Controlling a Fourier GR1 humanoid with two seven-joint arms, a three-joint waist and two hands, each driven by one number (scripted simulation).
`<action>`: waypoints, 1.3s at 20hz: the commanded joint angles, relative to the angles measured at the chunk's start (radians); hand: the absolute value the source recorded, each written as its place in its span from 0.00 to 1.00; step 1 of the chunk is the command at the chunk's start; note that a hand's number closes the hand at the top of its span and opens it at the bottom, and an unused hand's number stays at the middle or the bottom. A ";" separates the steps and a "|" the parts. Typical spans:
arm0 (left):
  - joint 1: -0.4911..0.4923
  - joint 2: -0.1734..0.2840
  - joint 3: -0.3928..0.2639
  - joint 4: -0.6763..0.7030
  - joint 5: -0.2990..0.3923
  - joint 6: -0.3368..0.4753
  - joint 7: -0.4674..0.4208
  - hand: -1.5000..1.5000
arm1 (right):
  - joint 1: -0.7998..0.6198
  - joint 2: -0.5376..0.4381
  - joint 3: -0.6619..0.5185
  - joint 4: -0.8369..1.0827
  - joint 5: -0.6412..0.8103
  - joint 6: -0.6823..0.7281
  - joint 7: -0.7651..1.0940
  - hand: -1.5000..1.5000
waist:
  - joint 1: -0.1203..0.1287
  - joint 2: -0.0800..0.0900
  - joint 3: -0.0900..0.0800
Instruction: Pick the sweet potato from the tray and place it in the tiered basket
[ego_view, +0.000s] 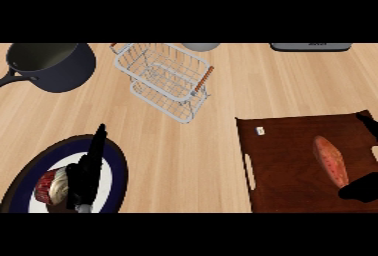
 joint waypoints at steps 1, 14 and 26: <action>0.021 0.006 0.034 0.097 0.010 -0.023 -0.027 0.50 | -0.049 0.060 0.030 0.043 0.045 0.019 0.019 0.00 | -0.002 0.010 -0.010; 0.054 -0.007 0.002 -0.005 -0.029 -0.017 0.049 0.50 | -0.062 0.087 0.041 0.049 0.026 0.189 0.158 0.00 | -0.010 0.006 -0.010; 0.083 -0.013 0.026 -0.011 -0.024 -0.043 0.023 0.50 | -0.113 0.119 0.012 0.272 0.053 0.253 0.050 0.00 | -0.004 0.007 -0.010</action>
